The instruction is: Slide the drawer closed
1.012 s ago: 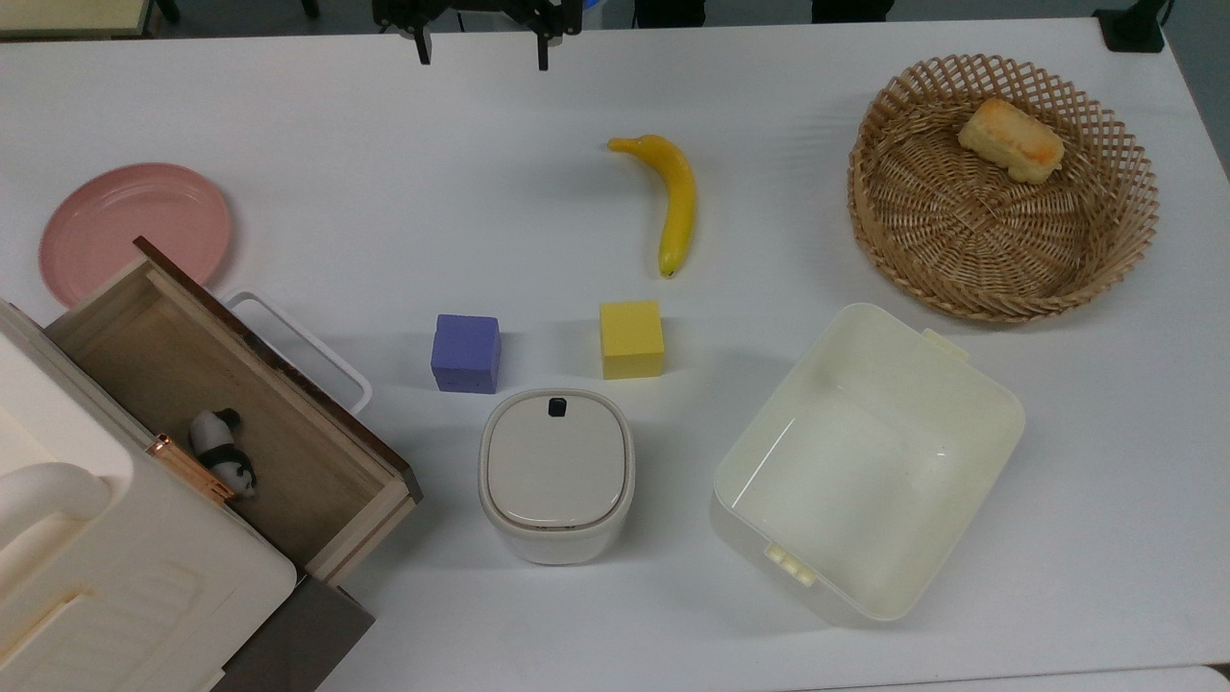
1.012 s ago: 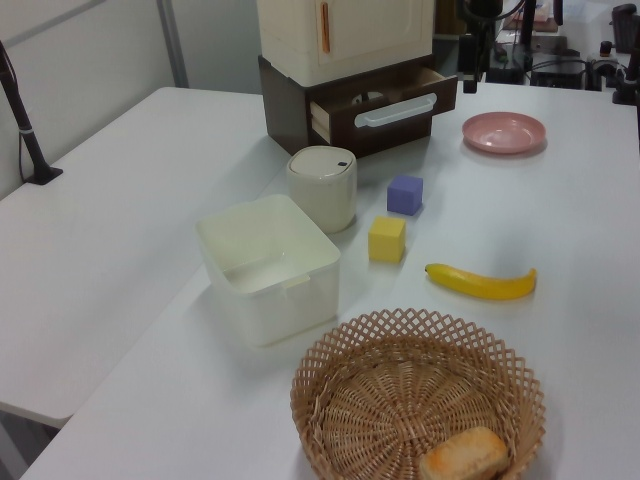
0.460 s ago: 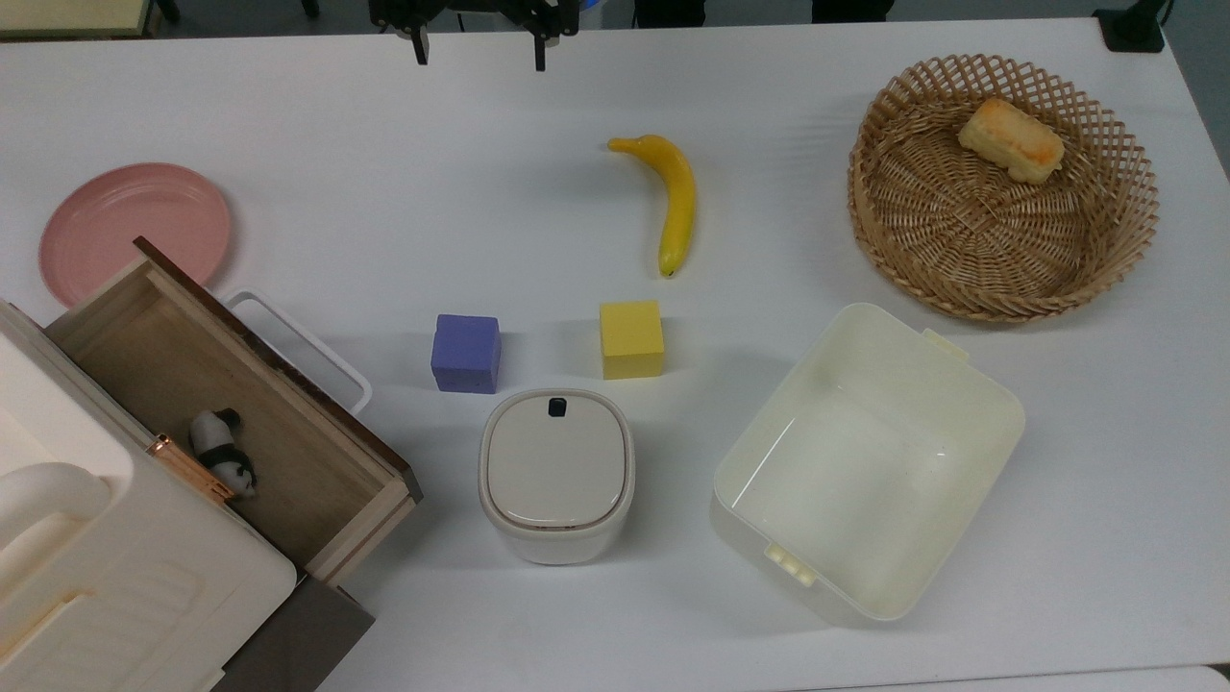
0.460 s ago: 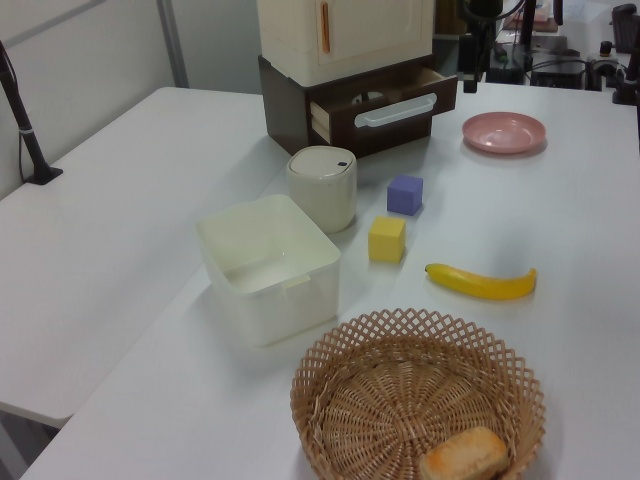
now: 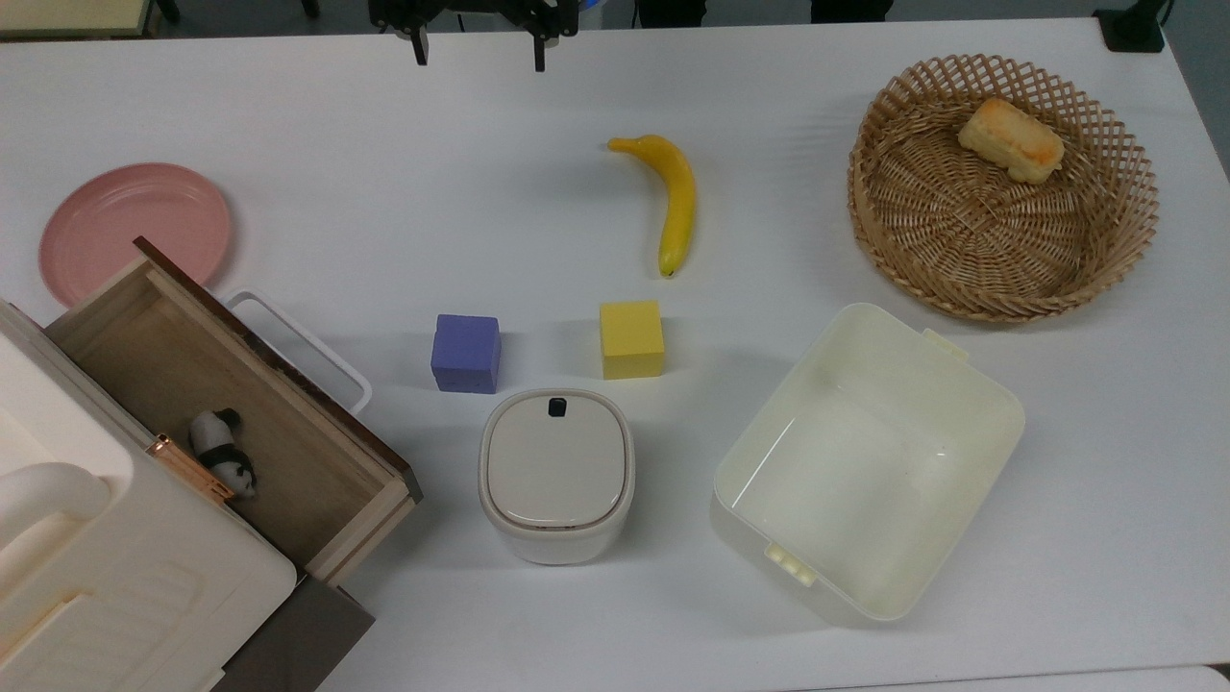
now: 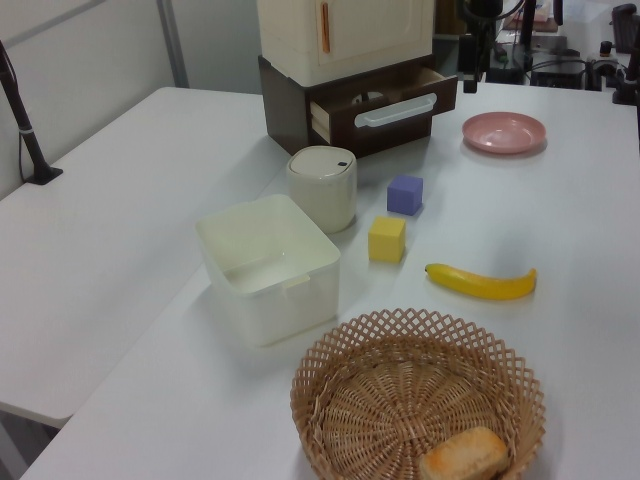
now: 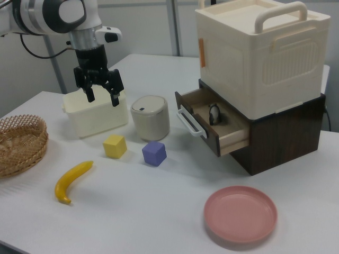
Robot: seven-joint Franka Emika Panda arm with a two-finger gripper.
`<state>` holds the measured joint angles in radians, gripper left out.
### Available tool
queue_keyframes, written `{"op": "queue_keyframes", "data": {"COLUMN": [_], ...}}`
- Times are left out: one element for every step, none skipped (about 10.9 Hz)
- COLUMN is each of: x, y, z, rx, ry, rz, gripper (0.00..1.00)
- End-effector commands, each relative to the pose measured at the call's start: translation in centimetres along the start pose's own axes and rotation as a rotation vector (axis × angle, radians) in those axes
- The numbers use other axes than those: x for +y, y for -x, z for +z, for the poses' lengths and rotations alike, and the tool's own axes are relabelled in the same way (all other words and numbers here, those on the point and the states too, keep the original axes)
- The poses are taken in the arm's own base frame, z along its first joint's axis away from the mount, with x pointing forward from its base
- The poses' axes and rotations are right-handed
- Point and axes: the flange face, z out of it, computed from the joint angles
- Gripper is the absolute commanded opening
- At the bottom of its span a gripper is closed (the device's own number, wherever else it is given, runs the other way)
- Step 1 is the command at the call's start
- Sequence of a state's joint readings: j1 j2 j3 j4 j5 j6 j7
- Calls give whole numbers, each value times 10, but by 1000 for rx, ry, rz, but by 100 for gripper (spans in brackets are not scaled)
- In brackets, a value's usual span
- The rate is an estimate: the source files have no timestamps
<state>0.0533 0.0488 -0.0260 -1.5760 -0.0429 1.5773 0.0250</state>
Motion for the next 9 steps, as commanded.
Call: {"op": "queue_keyframes", "data": {"x": [0,-1,-1,-3,-2,-3,-4,-4,-4], "y": [-1,-1,-1,-2,-2,-2,-2,-1,-1], "z": [0,0,0,2,2,2,2,3,4], "rx": [14,14,14,11,11,11,9,6,5], "ry": [-4,-4,-7,-9,-9,-9,-9,-9,-9], "rz": [-31,-35,-36,-41,-39,-53,-70,-71,-72], "gripper": [92,77,56,40,24,12,0,0,0]}}
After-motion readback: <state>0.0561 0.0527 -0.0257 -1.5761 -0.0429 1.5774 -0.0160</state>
